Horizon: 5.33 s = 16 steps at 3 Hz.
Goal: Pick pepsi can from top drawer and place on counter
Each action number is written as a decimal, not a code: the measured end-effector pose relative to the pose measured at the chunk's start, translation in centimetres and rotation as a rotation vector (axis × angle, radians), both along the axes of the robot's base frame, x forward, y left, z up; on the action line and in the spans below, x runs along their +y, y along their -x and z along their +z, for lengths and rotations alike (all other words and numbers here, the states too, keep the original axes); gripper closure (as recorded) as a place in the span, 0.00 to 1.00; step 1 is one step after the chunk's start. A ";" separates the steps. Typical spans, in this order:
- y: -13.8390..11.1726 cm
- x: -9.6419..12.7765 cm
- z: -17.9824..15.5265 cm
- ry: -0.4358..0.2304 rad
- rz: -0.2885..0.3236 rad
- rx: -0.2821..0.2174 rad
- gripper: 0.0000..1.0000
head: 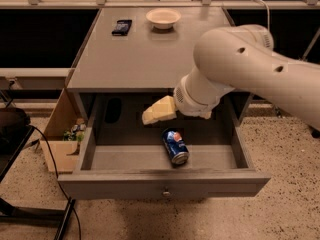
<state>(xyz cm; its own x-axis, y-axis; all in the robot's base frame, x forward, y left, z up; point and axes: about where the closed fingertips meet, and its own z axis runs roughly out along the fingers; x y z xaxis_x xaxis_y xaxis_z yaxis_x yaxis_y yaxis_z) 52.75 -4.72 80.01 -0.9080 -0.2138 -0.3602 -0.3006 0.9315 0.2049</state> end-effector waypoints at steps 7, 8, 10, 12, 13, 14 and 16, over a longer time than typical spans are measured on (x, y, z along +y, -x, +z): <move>-5.0 0.4 -14.9 0.232 -0.071 0.092 0.00; -4.5 -0.8 -17.3 0.255 -0.091 0.146 0.00; -3.9 -1.7 -19.4 0.243 -0.101 0.197 0.00; -4.4 -1.4 -19.7 0.106 -0.079 0.161 0.00; -4.7 -1.0 -19.3 0.072 -0.067 0.141 0.00; -4.9 -0.4 -19.0 0.054 -0.051 0.132 0.00; -5.0 -0.3 -19.0 0.051 -0.048 0.130 0.36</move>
Offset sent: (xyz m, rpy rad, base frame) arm 0.0002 0.0111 -0.0328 -0.0221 0.0232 -0.0067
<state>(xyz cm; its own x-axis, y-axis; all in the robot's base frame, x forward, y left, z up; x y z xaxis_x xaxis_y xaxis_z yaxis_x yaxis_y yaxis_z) 57.72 -5.03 61.03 -0.9560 -0.1841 -0.2284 -0.2295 0.9543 0.1916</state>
